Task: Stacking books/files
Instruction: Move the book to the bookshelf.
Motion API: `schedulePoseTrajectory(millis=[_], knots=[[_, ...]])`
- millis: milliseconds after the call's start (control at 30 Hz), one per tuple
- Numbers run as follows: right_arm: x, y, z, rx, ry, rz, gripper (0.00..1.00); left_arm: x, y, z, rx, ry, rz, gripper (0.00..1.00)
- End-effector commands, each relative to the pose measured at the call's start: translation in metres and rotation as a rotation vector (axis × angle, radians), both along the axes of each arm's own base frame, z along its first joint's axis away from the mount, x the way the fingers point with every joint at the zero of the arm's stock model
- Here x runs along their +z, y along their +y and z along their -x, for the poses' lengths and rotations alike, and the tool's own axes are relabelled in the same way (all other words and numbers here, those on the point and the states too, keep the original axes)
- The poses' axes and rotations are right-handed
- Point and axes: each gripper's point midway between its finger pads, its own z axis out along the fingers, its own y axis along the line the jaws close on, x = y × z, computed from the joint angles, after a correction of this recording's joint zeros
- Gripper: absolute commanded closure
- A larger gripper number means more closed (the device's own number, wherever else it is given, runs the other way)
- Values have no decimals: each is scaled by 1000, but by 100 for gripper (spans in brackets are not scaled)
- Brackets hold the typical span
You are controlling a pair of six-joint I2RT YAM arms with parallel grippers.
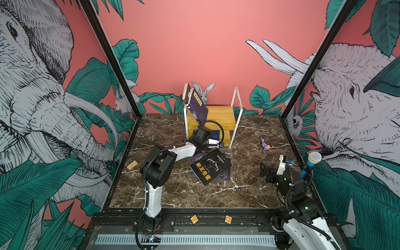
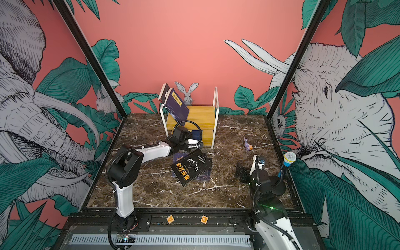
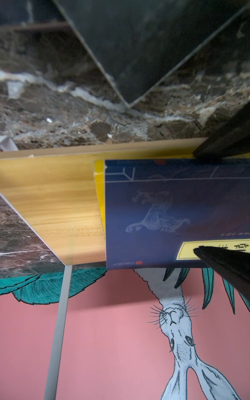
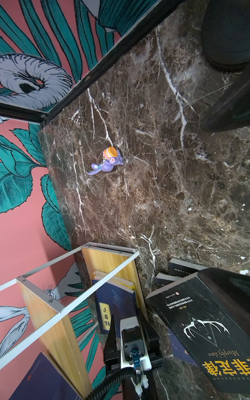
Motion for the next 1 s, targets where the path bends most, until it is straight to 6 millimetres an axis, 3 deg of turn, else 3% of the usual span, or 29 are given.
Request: schedulePoseTrajectory(millis=[0,133,400,533,633,867,967], knots=[[8,-2,-1,-11,-24,3,1,42,-7,5,-23,-8,98,36],[8,-2,-2,-10,-24,6,1,42,-7,1,-13,-27,96,44],[7,-2,-2,-10,-22,7,1,37,-8,-4,-15,-41,76,45],[7,-1,-2,-5,-18,4,1,40,-8,3,-22,-16,90,44],[6,5,-3,21,-11,-11,1,48,-9,16,-24,26,110,37],[-4,39,-11,134,102,-153,8,76,-1,76,5,168,125,24],[-14,54,-17,145,196,-246,12,93,16,98,85,242,160,21]])
